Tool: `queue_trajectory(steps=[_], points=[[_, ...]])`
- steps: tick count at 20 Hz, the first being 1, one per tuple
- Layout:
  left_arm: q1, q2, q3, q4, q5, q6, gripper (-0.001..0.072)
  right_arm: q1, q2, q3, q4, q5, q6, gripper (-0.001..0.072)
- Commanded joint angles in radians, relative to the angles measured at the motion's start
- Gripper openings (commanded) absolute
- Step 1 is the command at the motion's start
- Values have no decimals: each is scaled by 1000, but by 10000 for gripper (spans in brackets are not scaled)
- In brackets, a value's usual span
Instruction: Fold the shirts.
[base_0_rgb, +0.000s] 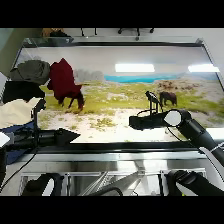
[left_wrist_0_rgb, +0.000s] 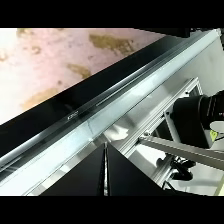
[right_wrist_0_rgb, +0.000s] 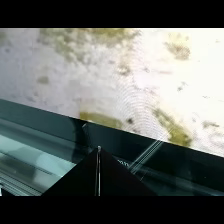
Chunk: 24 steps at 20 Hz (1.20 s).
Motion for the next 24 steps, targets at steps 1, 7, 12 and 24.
queue_trajectory(steps=[1,7,12,24], points=[[1,1,-2,0,2,0,13,1,-1,-2,-1,1,0,20],[1,1,-4,0,2,1,13,1,-1,-2,0,0,0,20],[1,1,-5,0,2,1,13,1,-1,-2,0,0,0,21],[13,0,-5,8,376,-3,164,-4,-48,-2,23,-136,0,26]])
